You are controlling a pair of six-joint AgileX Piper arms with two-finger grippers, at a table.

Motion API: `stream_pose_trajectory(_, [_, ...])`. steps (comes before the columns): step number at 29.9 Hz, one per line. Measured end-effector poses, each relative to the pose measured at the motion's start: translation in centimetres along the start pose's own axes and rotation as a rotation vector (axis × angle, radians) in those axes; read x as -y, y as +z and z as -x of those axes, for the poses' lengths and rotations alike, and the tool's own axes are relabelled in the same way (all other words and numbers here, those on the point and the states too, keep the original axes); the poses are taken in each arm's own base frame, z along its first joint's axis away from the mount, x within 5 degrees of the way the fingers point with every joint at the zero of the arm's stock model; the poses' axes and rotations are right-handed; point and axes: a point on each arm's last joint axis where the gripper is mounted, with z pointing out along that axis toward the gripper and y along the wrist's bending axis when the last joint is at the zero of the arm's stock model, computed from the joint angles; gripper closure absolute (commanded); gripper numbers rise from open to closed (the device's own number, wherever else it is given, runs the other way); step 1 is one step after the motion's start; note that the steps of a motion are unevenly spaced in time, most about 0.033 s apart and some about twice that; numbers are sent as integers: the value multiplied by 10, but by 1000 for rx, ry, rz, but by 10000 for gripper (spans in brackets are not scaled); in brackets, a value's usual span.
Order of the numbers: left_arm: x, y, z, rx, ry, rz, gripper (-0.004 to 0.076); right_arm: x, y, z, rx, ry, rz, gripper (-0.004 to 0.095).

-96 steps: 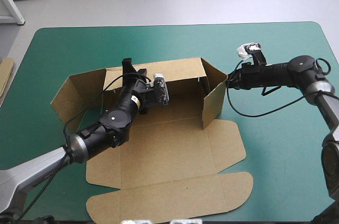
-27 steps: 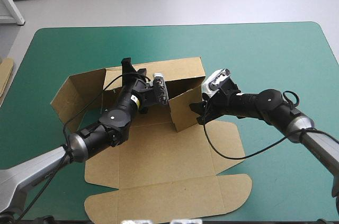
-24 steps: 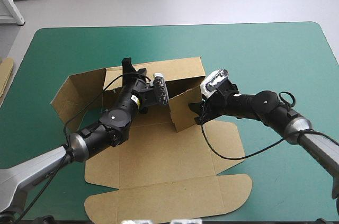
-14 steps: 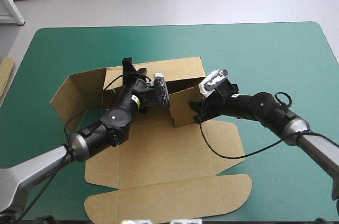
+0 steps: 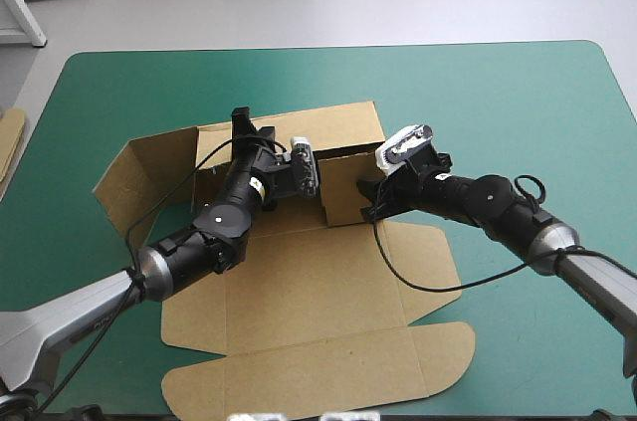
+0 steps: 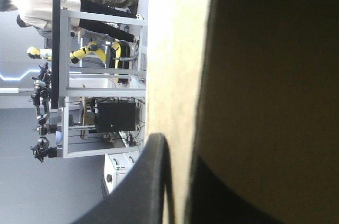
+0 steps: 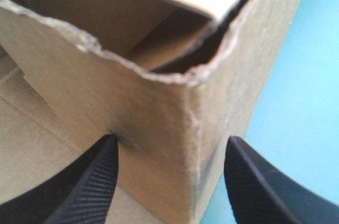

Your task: Fold the box

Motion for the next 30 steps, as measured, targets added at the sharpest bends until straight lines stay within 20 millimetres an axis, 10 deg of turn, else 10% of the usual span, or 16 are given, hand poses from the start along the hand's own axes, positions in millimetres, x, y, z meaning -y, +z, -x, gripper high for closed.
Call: stream_pose_trajectory(30, [-15,-2,-3,-57,-160,46,733,-10,14,9,77,-9,-118,395])
